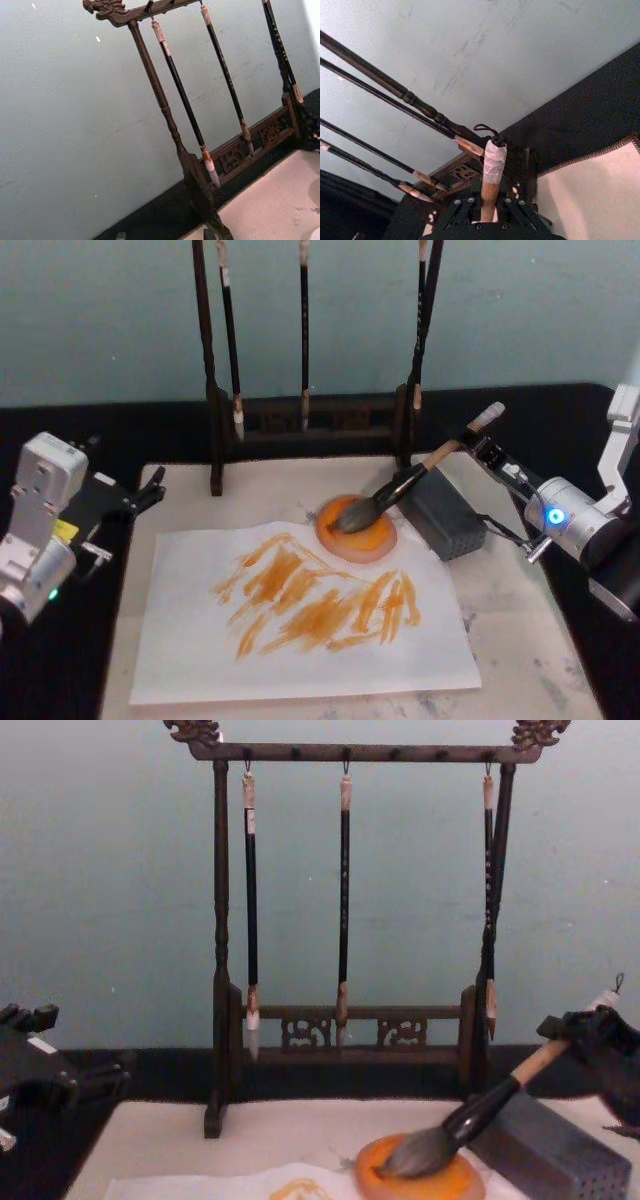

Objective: Pick up the brush from the inkstone, write on the paper, then place the brush back to its original position.

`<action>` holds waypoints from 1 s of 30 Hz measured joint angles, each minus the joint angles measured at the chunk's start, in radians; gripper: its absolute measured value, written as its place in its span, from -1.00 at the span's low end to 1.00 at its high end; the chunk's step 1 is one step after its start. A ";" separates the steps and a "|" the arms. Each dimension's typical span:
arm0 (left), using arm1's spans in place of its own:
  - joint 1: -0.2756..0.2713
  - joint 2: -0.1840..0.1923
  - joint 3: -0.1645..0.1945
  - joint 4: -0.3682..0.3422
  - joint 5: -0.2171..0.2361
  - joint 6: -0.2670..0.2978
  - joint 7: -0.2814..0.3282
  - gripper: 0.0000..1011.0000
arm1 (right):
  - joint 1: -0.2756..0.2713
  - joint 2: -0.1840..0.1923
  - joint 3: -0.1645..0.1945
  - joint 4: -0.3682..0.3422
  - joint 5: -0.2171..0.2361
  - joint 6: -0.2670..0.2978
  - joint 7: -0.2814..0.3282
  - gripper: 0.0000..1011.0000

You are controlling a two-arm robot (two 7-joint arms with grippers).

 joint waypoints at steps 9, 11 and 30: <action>0.000 0.000 0.000 0.000 0.000 0.000 0.000 0.98 | -0.010 0.022 -0.009 -0.065 0.021 -0.014 -0.002 -0.68; 0.000 0.000 0.000 0.000 0.000 0.000 0.000 0.98 | -0.012 0.030 -0.015 -0.086 0.020 -0.026 0.000 -0.68; 0.000 0.000 0.000 0.000 0.000 0.000 0.000 0.98 | 0.026 0.095 -0.095 -0.155 -0.192 -0.182 0.112 -0.68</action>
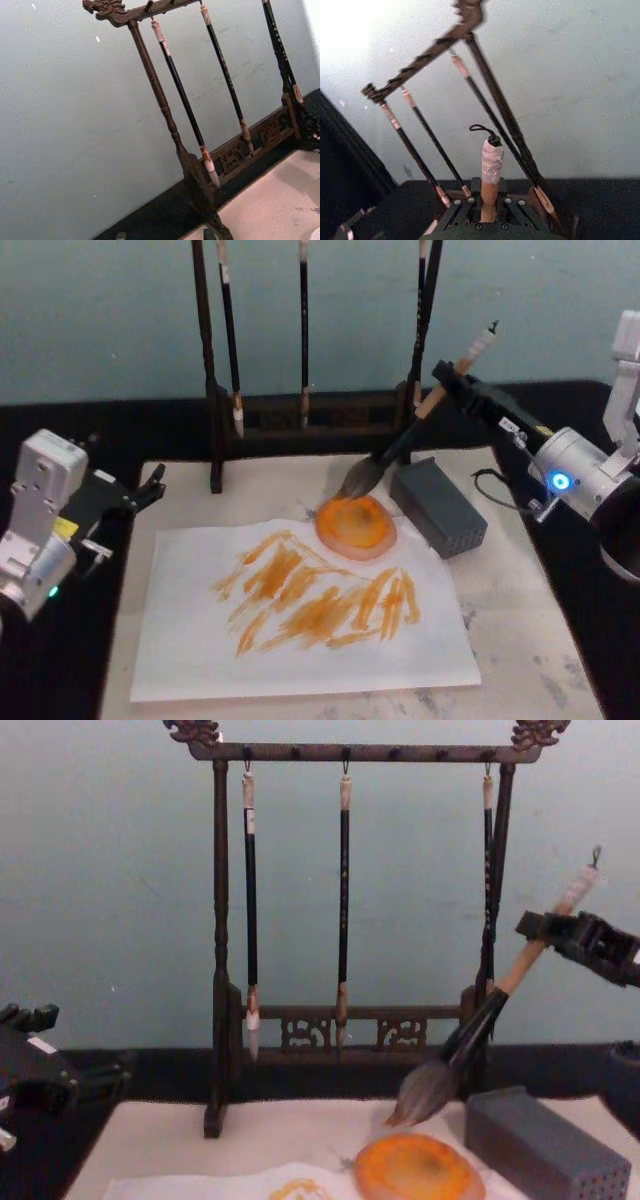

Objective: Pick up the brush from the inkstone, write on the paper, then place the brush back to its original position.

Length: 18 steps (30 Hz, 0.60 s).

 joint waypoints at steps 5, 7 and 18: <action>0.000 0.000 0.000 0.000 0.000 0.000 0.000 0.98 | 0.006 0.016 -0.019 -0.010 -0.083 -0.058 0.028 -0.68; 0.000 0.000 0.000 0.000 0.000 0.000 0.000 0.98 | 0.002 0.029 -0.029 -0.030 -0.133 -0.093 0.042 -0.68; 0.000 0.000 0.000 0.000 0.000 0.000 0.000 0.98 | -0.039 0.076 -0.047 -0.113 -0.255 -0.184 0.101 -0.68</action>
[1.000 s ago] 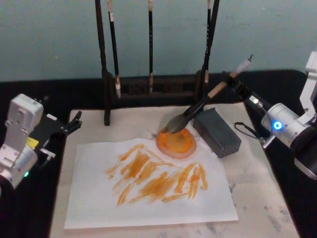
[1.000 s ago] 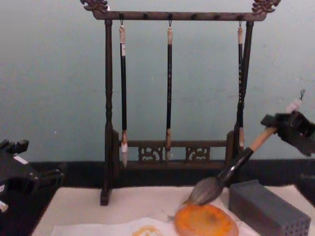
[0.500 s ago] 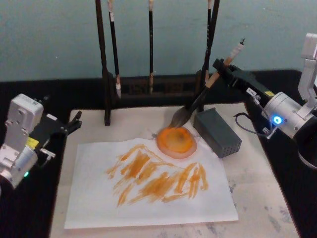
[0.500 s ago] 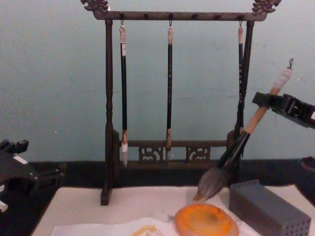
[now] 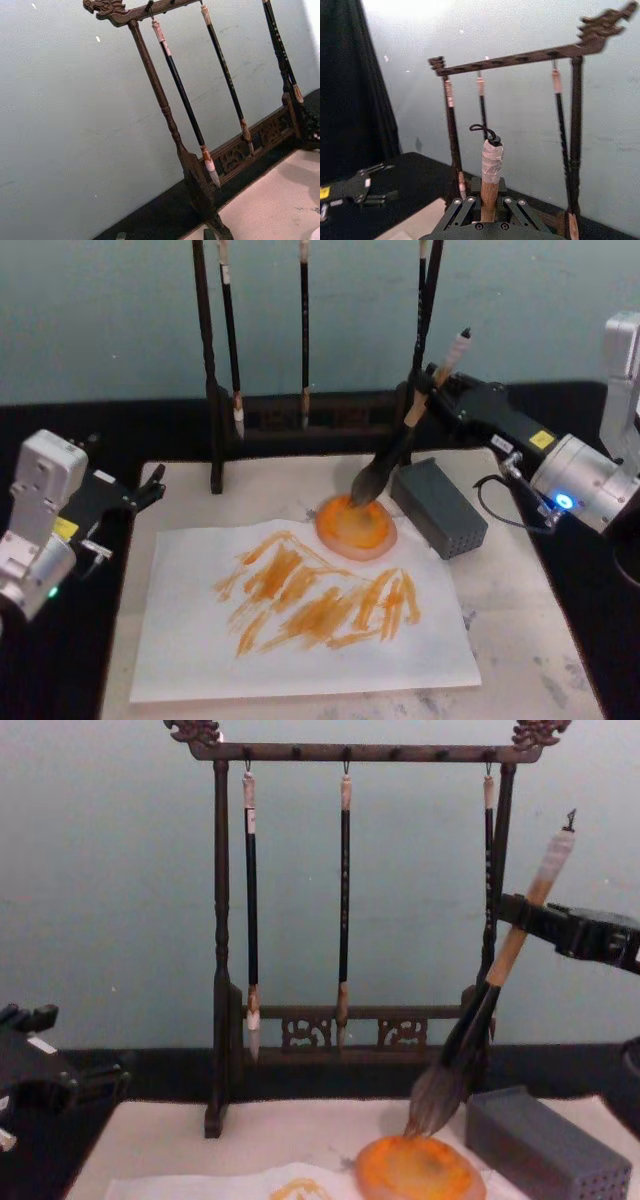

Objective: Pick up the brush from the inkstone, write on the paper, then place the brush back to its original position.

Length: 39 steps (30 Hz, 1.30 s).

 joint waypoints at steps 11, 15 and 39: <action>0.000 0.000 0.000 0.000 0.000 0.000 0.000 0.98 | -0.061 0.055 0.002 -0.085 -0.100 -0.080 0.033 -0.68; 0.000 0.000 0.000 0.000 0.000 0.000 0.000 0.98 | -0.085 0.076 0.010 -0.115 -0.126 -0.094 0.036 -0.68; 0.000 0.000 0.000 0.000 0.000 0.000 0.000 0.98 | -0.232 0.171 0.081 -0.251 -0.228 -0.155 0.040 -0.68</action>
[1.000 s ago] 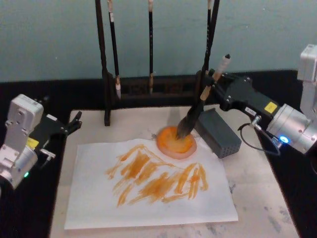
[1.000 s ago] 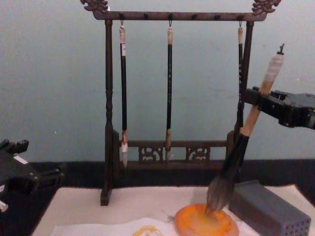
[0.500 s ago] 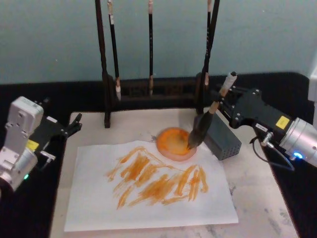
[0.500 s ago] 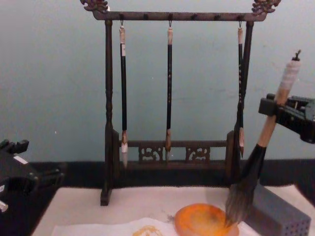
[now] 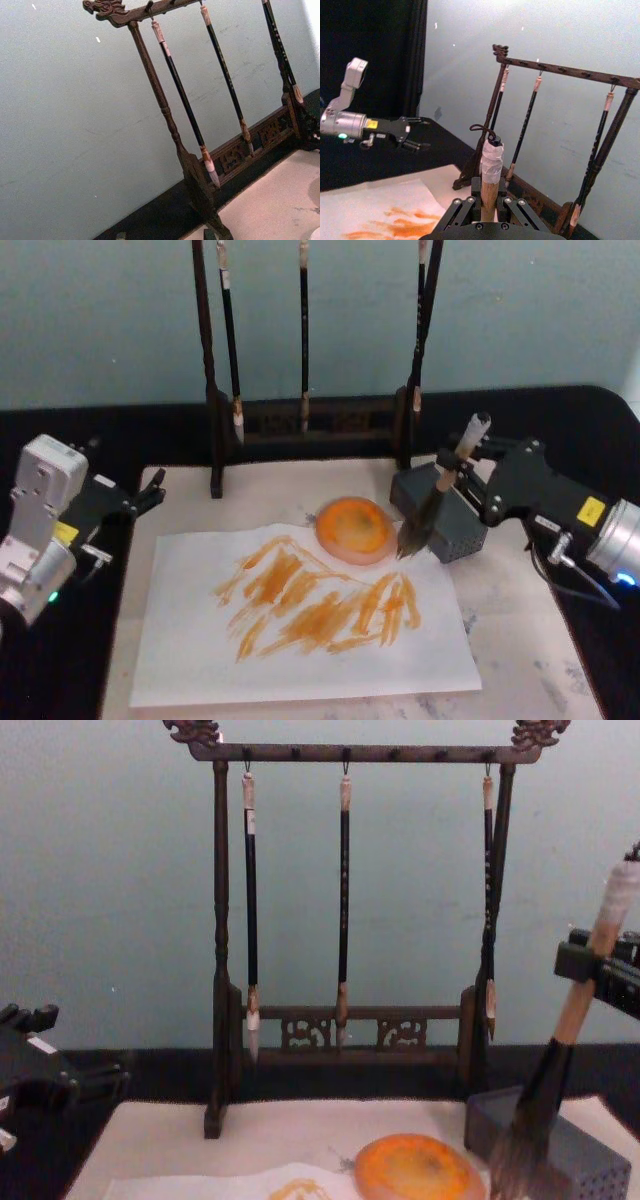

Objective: Pick up the brush from the inkstone, write on the paper, then place the brush back to its original position.

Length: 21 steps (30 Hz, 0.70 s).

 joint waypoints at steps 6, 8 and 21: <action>0.000 0.000 0.000 0.000 0.000 0.000 0.000 0.98 | -0.035 0.017 0.018 -0.027 -0.008 -0.004 0.014 -0.68; 0.000 0.000 0.000 0.000 0.000 0.000 0.000 0.98 | -0.048 0.022 0.026 -0.037 -0.008 -0.007 0.020 -0.68; 0.000 0.000 0.000 0.000 0.000 0.000 0.000 0.98 | -0.078 0.004 0.051 -0.052 -0.091 -0.038 -0.005 -0.68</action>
